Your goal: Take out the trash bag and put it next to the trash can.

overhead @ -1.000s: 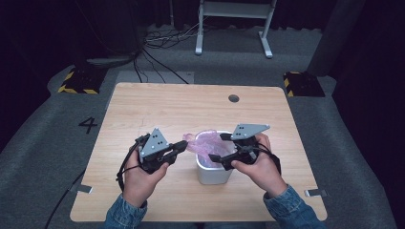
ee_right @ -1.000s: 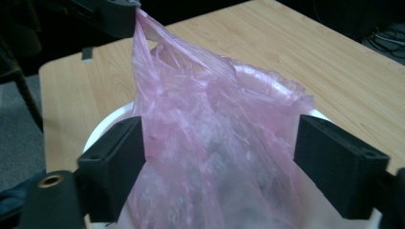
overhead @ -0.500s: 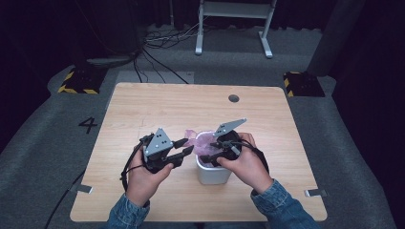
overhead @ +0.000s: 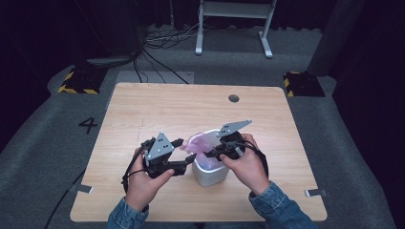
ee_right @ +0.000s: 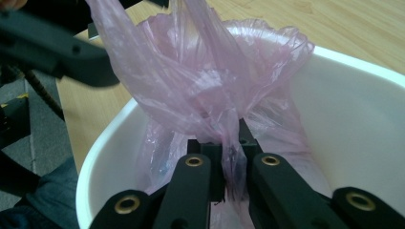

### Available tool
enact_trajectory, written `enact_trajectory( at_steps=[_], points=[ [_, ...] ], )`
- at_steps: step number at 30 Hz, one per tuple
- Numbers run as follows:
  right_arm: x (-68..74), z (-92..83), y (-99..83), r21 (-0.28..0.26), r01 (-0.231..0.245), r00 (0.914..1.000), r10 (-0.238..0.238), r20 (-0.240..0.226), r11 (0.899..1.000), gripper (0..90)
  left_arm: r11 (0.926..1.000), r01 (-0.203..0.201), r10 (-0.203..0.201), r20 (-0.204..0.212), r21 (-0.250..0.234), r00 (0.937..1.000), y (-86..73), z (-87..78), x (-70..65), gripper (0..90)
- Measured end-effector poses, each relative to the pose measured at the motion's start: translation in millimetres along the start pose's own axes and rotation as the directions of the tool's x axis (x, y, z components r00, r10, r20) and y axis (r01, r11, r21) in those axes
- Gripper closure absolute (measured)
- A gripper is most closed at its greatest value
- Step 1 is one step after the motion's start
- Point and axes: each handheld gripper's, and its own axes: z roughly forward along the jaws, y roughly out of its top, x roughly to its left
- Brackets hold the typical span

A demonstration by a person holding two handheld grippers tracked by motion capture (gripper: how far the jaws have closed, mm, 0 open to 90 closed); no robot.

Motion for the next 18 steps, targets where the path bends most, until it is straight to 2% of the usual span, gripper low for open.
enact_trajectory(
  at_steps=[3,6,7,8,12,18],
  points=[
    [0.4,-1.2,-0.6,-0.021,-0.001,1.0000,0.001,0.006,1.000,88.7,1.0000,0.008,-0.008,0.007,-0.003,0.9999,-2.4,0.5,-3.5,30.7],
    [1.2,-3.2,-0.4,-0.041,-0.006,0.9999,0.006,0.013,0.999,88.8,0.9999,-0.012,0.012,0.009,0.007,0.9999,-3.4,5.3,-8.6,25.4],
    [1.3,-3.8,-0.2,-0.045,-0.006,0.9999,0.007,0.013,0.999,88.8,0.9990,-0.038,0.038,0.006,0.023,0.9992,-4.2,9.9,-11.2,23.1],
    [1.7,-4.3,0.1,-0.048,-0.009,0.9999,0.010,0.014,0.999,88.8,0.9984,-0.046,0.046,0.001,0.032,0.9989,-4.6,11.6,-12.2,22.3],
    [2.0,-6.7,0.9,-0.063,-0.011,0.9997,0.012,0.022,0.998,88.8,0.9988,-0.043,0.043,-0.005,0.024,0.9991,-5.5,14.8,-13.4,22.3],
    [1.2,-17.6,3.2,-0.128,-0.009,0.9995,0.013,0.027,0.992,88.8,0.9981,-0.056,0.057,-0.037,0.025,0.9977,-5.1,17.3,-12.0,22.4]
  ],
)
